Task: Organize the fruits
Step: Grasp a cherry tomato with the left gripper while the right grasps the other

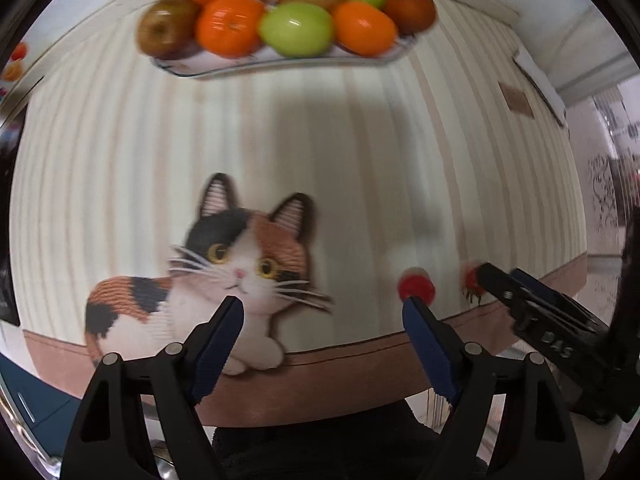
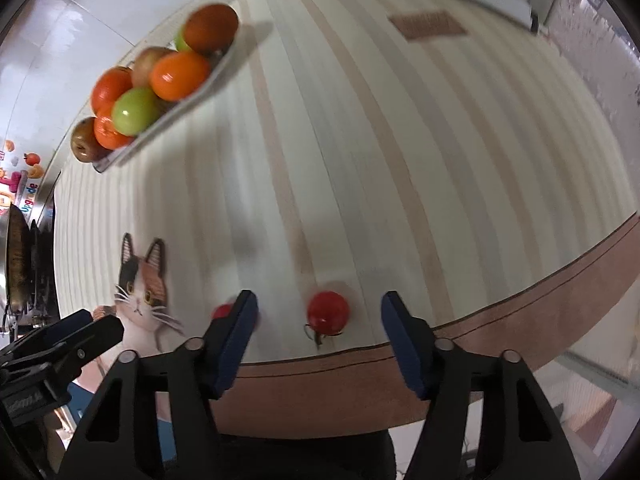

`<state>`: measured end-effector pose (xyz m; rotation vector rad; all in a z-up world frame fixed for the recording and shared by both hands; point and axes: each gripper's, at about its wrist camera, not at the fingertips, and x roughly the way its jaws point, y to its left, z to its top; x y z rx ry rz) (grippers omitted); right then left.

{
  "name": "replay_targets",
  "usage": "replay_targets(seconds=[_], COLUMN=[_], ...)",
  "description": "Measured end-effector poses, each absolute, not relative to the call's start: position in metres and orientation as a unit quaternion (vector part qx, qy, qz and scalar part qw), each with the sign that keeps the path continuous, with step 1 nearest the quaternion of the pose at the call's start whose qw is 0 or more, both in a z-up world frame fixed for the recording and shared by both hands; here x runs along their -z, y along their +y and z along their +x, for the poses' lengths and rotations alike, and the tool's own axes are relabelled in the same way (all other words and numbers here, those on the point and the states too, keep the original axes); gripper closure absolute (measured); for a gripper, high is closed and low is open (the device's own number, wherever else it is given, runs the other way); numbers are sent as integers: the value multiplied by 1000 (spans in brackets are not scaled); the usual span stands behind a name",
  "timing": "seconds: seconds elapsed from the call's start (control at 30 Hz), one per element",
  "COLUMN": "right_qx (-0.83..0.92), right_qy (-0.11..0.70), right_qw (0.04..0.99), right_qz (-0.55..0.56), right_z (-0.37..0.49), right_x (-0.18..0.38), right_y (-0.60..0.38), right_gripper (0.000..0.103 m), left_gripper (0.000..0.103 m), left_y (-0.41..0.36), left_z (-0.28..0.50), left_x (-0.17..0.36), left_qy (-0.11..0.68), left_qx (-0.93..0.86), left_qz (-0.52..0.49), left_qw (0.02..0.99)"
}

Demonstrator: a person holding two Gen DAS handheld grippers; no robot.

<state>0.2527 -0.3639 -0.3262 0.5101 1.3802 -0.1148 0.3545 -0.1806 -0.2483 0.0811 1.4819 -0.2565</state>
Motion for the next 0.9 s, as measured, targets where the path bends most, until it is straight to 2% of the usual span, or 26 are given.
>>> replay_targets(seconds=[0.03,0.17,0.57,0.6,0.67,0.8,0.9], right_qx=[50,40,50,51,53,54,53], right_qy=[630,632,617,617,618,619,621], right_qw=[739,744,755,755,754,753,751], right_qz=[231,213,215,215,216,217,218], right_z=[253,255,249,250,251,250,250], right_x=[329,340,331,332,332,333,334], right_y=[-363,-355,-383,-383,-385,-386,-386], right_gripper=[46,73,75,75,75,75,75], left_gripper=[22,25,25,28,40,54,70], left_y=[-187,-199,-250,-254,-260,-266,-269], left_z=[354,355,357,356,356,357,357], left_x=[251,261,291,296,304,309,307], left_qy=[674,680,702,705,713,712,707], left_qx=[119,125,161,163,166,170,173], left_qz=[45,53,80,83,88,95,97], left_qw=[728,720,689,685,676,674,679])
